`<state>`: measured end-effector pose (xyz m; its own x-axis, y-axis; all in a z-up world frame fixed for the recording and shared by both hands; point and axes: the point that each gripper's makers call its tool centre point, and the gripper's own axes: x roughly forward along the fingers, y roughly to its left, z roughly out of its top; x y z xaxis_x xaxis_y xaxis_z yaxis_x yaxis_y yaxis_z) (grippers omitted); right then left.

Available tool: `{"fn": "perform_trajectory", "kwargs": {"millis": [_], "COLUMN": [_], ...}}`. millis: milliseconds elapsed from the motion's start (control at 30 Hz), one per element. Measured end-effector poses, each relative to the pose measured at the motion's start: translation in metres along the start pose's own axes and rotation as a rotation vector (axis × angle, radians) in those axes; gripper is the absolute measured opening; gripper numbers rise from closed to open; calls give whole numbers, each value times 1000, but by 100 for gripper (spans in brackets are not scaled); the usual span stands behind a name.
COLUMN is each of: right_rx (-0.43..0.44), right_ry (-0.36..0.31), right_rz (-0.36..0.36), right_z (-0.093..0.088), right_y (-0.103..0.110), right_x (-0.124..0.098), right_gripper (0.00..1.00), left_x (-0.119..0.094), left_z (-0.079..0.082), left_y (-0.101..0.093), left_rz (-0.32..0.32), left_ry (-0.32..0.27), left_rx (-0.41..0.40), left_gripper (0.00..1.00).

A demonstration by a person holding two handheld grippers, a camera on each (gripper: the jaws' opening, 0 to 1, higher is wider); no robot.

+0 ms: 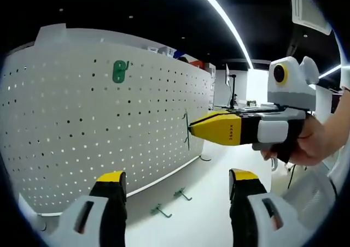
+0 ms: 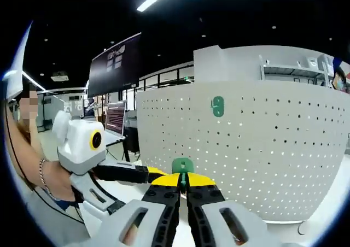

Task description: Insert the hook assembly into the mounting plate slot until the hook locks in place.

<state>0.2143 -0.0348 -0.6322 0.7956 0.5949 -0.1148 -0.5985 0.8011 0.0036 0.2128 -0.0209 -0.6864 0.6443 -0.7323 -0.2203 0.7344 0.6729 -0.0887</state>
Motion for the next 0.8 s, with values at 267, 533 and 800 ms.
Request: {"fn": "perform_trajectory", "kwargs": {"millis": [267,533,800], "right_rx": [69,94,109], "right_ry": [-12,-30,-48], "right_rz": [-17,-40,-73], "right_z": [2,12,23], "right_y": [-11,-25,-44], "right_x": [2,7,10], "right_gripper": [0,0,0], "left_x": [-1,-5,-11], "left_z": [-3,-15,-26], "left_y": [1,1,1], "left_rz": [4,3,5], "left_ry": [6,31,51], "left_rx": [-6,-17,-26], "left_gripper": [78,77,76]}}
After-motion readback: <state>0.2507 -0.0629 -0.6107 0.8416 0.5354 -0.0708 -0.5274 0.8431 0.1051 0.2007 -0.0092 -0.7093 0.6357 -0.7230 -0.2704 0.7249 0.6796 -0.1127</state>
